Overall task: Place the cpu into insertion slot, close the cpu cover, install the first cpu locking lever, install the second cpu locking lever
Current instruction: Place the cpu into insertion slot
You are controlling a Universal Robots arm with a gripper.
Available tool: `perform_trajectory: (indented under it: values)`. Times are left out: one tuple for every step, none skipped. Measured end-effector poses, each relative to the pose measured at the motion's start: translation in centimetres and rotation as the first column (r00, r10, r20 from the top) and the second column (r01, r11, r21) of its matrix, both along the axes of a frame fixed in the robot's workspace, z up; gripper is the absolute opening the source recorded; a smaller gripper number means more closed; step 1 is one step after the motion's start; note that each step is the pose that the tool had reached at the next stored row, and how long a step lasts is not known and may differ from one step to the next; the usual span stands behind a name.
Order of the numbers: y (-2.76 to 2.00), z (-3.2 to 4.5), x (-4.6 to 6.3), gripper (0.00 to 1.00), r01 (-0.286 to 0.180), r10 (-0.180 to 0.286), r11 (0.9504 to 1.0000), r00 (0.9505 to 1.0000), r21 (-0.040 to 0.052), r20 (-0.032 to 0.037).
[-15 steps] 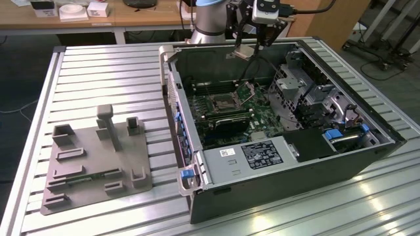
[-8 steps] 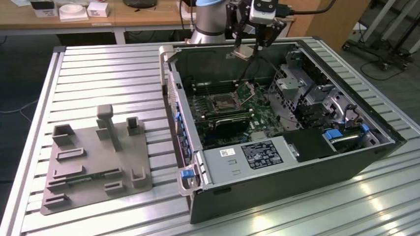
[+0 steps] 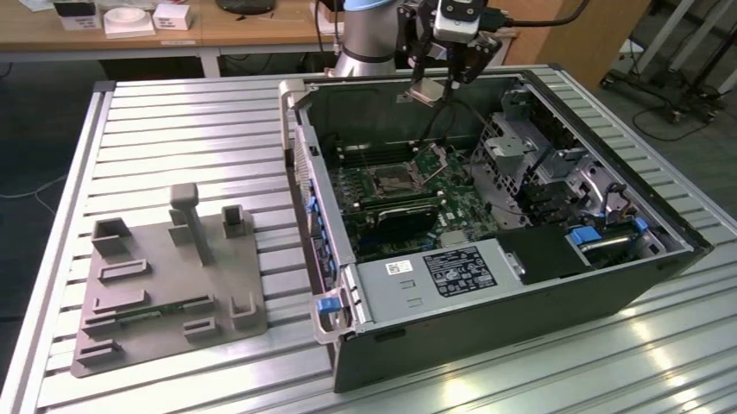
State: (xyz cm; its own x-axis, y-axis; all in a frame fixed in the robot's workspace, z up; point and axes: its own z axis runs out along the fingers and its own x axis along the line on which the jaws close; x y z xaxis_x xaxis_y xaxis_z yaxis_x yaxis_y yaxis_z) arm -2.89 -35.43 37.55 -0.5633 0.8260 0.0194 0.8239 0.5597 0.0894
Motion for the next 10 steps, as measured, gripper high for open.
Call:
perform_trajectory:
  values:
    - [0.0,0.0,0.0,0.54,0.004,-0.004,1.0,1.0,0.0,0.0]
    - [0.0,-0.01,0.0,0.54,0.007,-0.007,1.0,1.0,-0.0001,0.0]
    - [0.0,-0.01,0.0,0.54,0.01,-0.01,0.9999,0.9999,-0.0001,0.0]
    - [0.0,-0.02,-0.01,0.54,0.014,-0.014,0.9999,0.9999,0.0,0.0]
    - [0.01,-0.04,-0.01,0.54,0.019,-0.019,0.9998,0.9998,0.0,0.0]
    - [0.0,-0.04,-0.03,0.54,0.023,-0.023,0.9997,0.9997,0.0,0.0]
    - [0.0,-0.04,-0.04,0.54,0.027,-0.027,0.9996,0.9996,-0.0001,0.0]
    - [0.0,-0.04,-0.05,0.54,0.032,-0.032,0.9995,0.9995,-0.0001,0.0]
    - [0.0,-0.05,-0.06,0.54,0.037,-0.037,0.9993,0.9993,-0.0001,0.0]
    - [0.0,-0.05,-0.08,0.54,0.042,-0.042,0.9991,0.9991,0.0,0.0]
